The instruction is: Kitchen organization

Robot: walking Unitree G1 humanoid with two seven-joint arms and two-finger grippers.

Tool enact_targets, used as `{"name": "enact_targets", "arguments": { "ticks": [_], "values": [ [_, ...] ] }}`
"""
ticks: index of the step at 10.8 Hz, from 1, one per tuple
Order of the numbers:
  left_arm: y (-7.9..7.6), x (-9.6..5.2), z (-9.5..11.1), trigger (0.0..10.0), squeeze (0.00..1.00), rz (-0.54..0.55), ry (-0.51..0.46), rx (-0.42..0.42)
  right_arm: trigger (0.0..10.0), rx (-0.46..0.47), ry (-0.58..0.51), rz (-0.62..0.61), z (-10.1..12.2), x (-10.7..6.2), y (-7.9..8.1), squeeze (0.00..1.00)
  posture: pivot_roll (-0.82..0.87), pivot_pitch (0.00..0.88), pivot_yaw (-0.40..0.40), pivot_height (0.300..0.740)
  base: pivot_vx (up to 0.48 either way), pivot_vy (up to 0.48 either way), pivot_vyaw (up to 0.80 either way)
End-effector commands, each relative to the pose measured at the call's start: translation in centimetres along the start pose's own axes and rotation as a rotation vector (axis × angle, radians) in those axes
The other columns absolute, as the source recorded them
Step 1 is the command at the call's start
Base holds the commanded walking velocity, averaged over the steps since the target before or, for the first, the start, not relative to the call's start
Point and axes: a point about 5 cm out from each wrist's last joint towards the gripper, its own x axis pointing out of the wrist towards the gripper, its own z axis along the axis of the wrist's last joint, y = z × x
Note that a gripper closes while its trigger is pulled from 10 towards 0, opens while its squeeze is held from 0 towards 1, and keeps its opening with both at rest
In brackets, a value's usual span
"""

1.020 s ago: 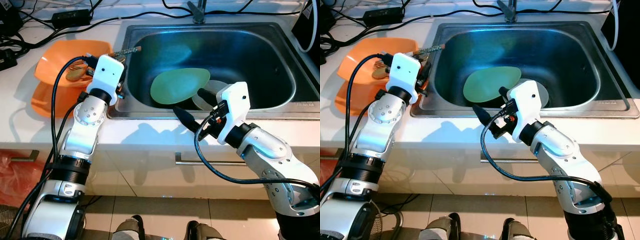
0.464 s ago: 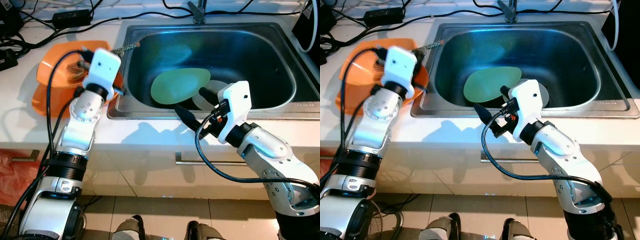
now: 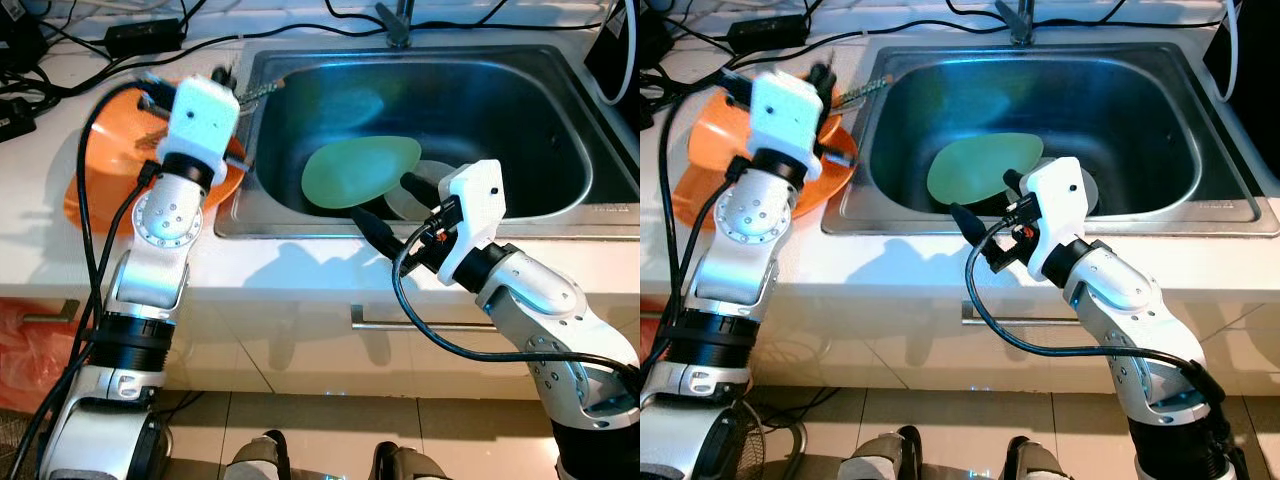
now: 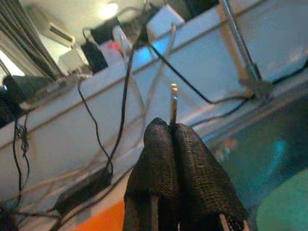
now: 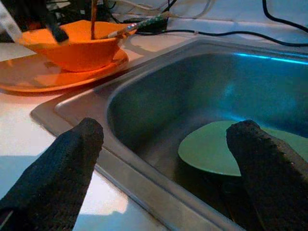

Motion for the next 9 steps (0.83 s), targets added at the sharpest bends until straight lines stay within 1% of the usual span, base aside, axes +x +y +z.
{"name": "enact_targets", "arguments": {
  "ticks": [1, 2, 4, 6, 7, 8, 9],
  "values": [
    [0.6, 0.3, 1.3, 0.0, 0.0, 0.019, -0.063, -0.001, 10.0, -0.012, -0.009, 0.006, 0.2, 0.0, -0.1, 0.0, -0.02, 0.169, 0.073, 0.74, 0.0, 0.0, 0.0],
    [0.4, 0.4, 1.8, 0.0, 0.0, 0.007, -0.091, 0.027, 10.0, -0.019, -0.002, 0.012, 0.0, 0.0, -0.2, 0.0, -0.02, 0.165, 0.072, 0.74, 0.0, 0.0, 0.0],
    [1.0, 0.4, 2.7, 0.0, 0.0, 0.011, -0.132, 0.069, 10.0, -0.027, -0.007, 0.004, 0.1, 0.2, -0.5, 0.0, -0.02, 0.162, 0.072, 0.74, 0.0, 0.0, 0.0],
    [2.1, 1.3, 5.2, 0.0, 0.0, 0.047, -0.235, 0.089, 10.0, -0.031, -0.008, 0.005, 0.1, 0.3, -0.6, 0.0, -0.02, 0.155, 0.069, 0.74, 0.0, 0.0, 0.0],
    [2.8, 2.0, 5.7, 0.0, 0.0, 0.065, -0.225, 0.034, 10.0, -0.033, -0.01, 0.006, 0.1, 0.3, -0.6, 0.0, -0.02, 0.151, 0.071, 0.74, 0.0, 0.0, 0.0],
    [2.9, 2.3, 5.7, 0.0, 0.0, 0.052, -0.203, -0.083, 10.0, -0.034, -0.012, 0.004, 0.0, 0.4, -0.7, 0.0, -0.02, 0.145, 0.073, 0.74, 0.0, 0.0, 0.0],
    [2.7, 2.7, 5.6, 0.0, 0.0, 0.038, -0.175, -0.218, 10.0, -0.032, -0.014, -0.002, 0.0, 0.4, -0.8, 0.0, -0.02, 0.144, 0.074, 0.74, 0.0, 0.0, 0.0]
  ]
}}
